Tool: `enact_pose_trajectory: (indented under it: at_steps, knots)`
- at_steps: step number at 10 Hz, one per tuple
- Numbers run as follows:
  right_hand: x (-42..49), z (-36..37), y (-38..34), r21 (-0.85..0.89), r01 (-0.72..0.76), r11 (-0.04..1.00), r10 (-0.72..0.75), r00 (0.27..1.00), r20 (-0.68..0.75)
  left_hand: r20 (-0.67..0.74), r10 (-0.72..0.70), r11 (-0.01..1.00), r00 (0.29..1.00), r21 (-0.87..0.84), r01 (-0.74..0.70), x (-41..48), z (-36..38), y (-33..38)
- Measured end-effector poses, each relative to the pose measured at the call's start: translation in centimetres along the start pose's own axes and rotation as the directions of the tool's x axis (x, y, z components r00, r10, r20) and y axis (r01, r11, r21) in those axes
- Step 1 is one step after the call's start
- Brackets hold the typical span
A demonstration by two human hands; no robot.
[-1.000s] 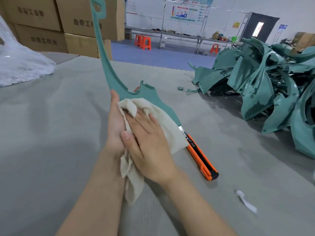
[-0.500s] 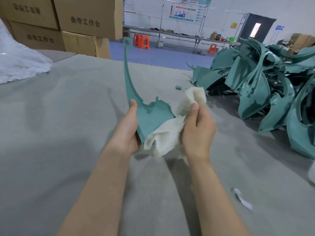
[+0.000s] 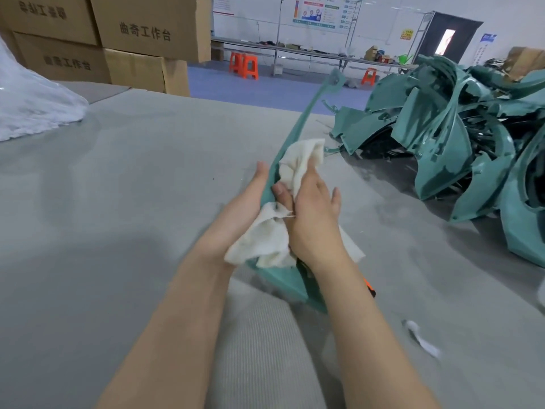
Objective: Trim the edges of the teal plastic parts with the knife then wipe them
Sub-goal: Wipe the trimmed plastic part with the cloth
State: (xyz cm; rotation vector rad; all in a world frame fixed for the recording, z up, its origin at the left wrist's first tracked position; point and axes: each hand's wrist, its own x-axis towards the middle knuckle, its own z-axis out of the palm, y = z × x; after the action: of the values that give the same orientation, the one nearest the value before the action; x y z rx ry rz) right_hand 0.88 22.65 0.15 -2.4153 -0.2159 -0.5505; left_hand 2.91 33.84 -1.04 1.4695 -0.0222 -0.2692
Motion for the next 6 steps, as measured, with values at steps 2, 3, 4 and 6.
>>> enact_pose_trajectory:
  at_steps: [2,3,4,6]
  knots:
    - [0.4,0.1,1.2,-0.074,-0.068,0.995,0.058,0.99,-0.127,-0.033,-0.071,0.997,0.997,0.009,0.072,-0.7,0.9,-0.1]
    - [1.0,0.2,1.3,-0.01,-0.196,0.981,0.194,0.976,-0.095,-0.036,-0.092,0.994,0.995,0.047,0.094,-0.8,1.4,-0.4]
    - [1.2,0.5,2.5,0.289,-0.378,0.879,0.424,0.899,-0.113,0.017,-0.162,0.987,0.987,0.001,0.162,-0.7,1.7,-0.5]
    - [1.3,-3.3,5.2,0.683,-0.406,0.607,0.633,0.767,-0.107,0.019,-0.199,0.964,0.98,-0.174,0.2,-0.8,0.8,-0.2]
